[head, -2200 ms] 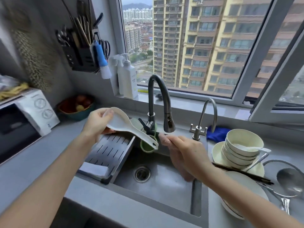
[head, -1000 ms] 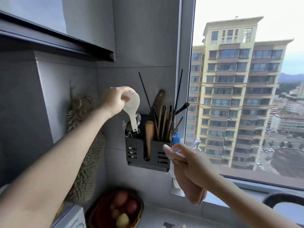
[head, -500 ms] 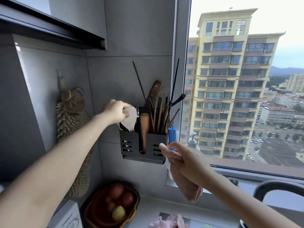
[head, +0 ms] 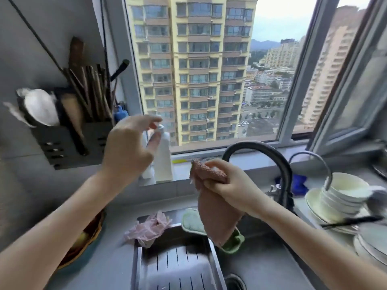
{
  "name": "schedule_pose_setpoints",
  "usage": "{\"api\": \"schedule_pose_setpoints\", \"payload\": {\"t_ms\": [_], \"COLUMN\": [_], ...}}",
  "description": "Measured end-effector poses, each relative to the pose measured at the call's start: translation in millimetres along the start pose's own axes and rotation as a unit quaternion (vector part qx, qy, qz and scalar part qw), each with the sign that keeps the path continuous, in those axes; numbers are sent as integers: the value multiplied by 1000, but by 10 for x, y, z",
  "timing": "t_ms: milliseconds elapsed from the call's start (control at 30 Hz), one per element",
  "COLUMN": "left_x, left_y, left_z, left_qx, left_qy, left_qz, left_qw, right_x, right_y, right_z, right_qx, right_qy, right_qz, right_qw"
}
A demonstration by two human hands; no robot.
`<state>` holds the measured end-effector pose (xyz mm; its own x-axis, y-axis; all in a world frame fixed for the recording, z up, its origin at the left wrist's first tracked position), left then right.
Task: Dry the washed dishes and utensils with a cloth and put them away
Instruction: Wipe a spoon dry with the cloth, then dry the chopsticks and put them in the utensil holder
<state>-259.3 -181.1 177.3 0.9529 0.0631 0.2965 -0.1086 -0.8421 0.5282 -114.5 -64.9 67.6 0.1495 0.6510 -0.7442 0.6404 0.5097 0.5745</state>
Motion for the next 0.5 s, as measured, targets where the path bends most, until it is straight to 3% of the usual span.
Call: {"api": "schedule_pose_setpoints", "payload": {"t_ms": [300, 500], "left_x": [1973, 3159], "left_y": [-1860, -3310], "left_z": [986, 1518], "left_qx": [-170, -288], "left_qy": [-82, -103], "left_qz": [180, 151], "left_qw": [965, 940], "right_x": [1447, 2216], "right_y": [1365, 2480], "right_z": [1778, 2784], "right_qx": [103, 162], "right_qy": [-210, -280], "right_qz": [-85, -74], "right_qw": [969, 943]}}
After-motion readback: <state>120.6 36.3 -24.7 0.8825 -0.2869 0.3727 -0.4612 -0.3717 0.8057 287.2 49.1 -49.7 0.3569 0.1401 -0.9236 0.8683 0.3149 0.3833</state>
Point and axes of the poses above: each hand's wrist, its own z-axis away from the middle knuckle, its own y-axis out of the back of the hand, x = y × z, the point moved 10 cm from there along -z, towards the middle knuckle, and after that the axes turned 4 degrees about y, right-handed, at the moved point
